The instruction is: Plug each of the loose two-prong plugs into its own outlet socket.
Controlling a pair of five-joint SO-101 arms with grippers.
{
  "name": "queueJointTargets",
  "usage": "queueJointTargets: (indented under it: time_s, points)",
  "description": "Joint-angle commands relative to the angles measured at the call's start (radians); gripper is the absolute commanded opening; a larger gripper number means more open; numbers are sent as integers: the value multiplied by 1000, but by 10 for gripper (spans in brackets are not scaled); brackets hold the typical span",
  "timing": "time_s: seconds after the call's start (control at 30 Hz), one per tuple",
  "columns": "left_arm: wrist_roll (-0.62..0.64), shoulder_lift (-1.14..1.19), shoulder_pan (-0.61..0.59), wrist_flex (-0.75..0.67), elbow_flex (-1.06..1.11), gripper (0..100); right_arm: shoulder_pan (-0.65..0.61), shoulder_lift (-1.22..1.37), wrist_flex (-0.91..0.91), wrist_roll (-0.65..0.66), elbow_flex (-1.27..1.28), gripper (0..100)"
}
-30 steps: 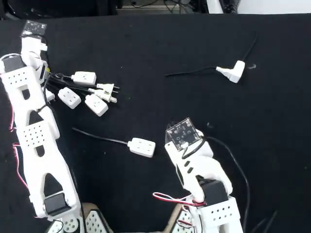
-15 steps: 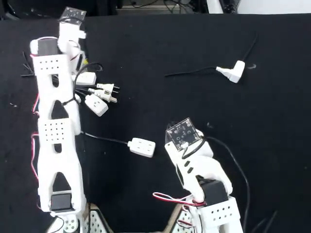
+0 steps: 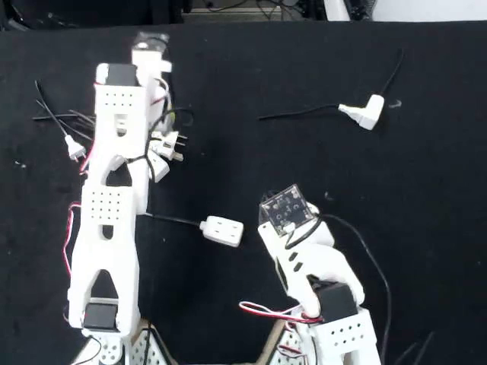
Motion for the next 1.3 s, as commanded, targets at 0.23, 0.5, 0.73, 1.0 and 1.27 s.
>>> queueJointTargets:
  time_s: [0.23, 0.5, 0.73, 1.0, 1.27]
  points:
    - [-66, 8, 85, 3, 5, 155, 14, -82, 6, 2, -8, 12]
    - [-157, 138, -102, 3, 2, 155, 15, -82, 6, 2, -8, 12]
    - [-213, 140, -271, 6, -41, 155, 14, -82, 6, 2, -8, 12]
    - [-245, 140, -367, 8, -39, 155, 14, -84, 6, 2, -8, 12]
    - [-213, -37, -363, 9, 73, 155, 14, -84, 6, 2, -8, 12]
